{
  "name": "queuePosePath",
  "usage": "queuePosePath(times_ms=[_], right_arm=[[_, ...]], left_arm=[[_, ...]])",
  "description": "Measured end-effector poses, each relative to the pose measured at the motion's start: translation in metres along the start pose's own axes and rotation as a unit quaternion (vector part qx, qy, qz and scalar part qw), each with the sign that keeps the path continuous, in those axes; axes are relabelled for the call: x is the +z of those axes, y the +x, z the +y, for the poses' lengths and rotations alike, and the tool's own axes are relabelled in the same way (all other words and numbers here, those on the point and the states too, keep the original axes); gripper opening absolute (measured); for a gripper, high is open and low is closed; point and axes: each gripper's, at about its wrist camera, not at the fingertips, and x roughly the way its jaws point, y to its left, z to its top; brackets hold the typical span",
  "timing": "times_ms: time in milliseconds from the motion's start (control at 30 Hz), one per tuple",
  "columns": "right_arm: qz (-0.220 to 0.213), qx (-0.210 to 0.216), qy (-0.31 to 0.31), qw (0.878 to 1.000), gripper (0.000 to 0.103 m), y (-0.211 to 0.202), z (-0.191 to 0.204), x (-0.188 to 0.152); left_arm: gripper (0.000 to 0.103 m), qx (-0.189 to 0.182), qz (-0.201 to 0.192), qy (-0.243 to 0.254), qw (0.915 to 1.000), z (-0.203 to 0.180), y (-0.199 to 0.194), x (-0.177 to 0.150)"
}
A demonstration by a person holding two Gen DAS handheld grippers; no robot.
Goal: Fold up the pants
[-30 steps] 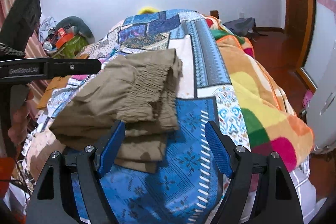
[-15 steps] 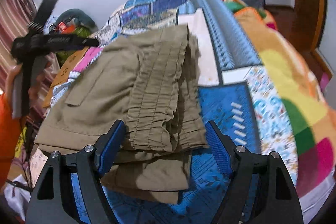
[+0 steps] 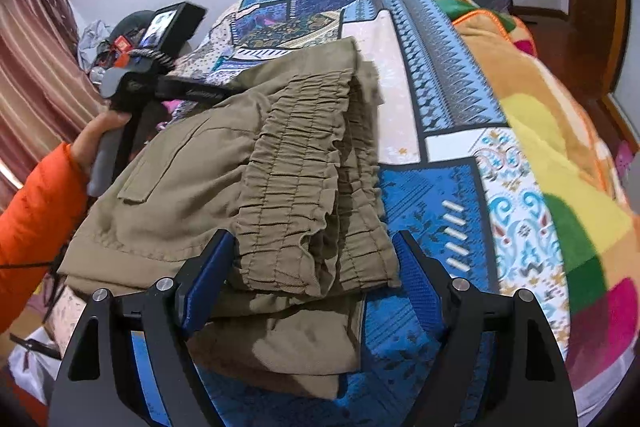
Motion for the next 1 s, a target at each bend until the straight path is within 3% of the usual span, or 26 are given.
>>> queuePosePath(times_ms=[200, 467, 600, 800, 1000], right_arm=[[-0.017, -0.047, -0.007, 0.999, 0.077, -0.014, -0.003, 0.009], [-0.041, -0.040, -0.019, 0.998, 0.077, -0.036, 0.008, 0.008], [-0.035, -0.028, -0.032, 0.998, 0.077, -0.026, 0.018, 0.006], [0.009, -0.014, -0.035, 0.999, 0.054, 0.009, 0.021, 0.000], [0.005, -0.009, -0.023, 1.000, 0.054, 0.011, 0.017, -0.002]], left_arm=[[0.100, 0.000, 0.009, -0.061, 0.9981, 0.037, -0.021, -0.046], [0.100, -0.012, 0.001, -0.123, 0.9924, 0.063, -0.071, -0.125], [0.100, -0.021, -0.004, -0.140, 0.9899, 0.066, -0.090, -0.160], [0.099, -0.027, -0.010, -0.178, 0.9836, 0.083, -0.104, -0.200], [0.099, -0.009, 0.006, -0.211, 0.9774, 0.106, -0.105, -0.236]])
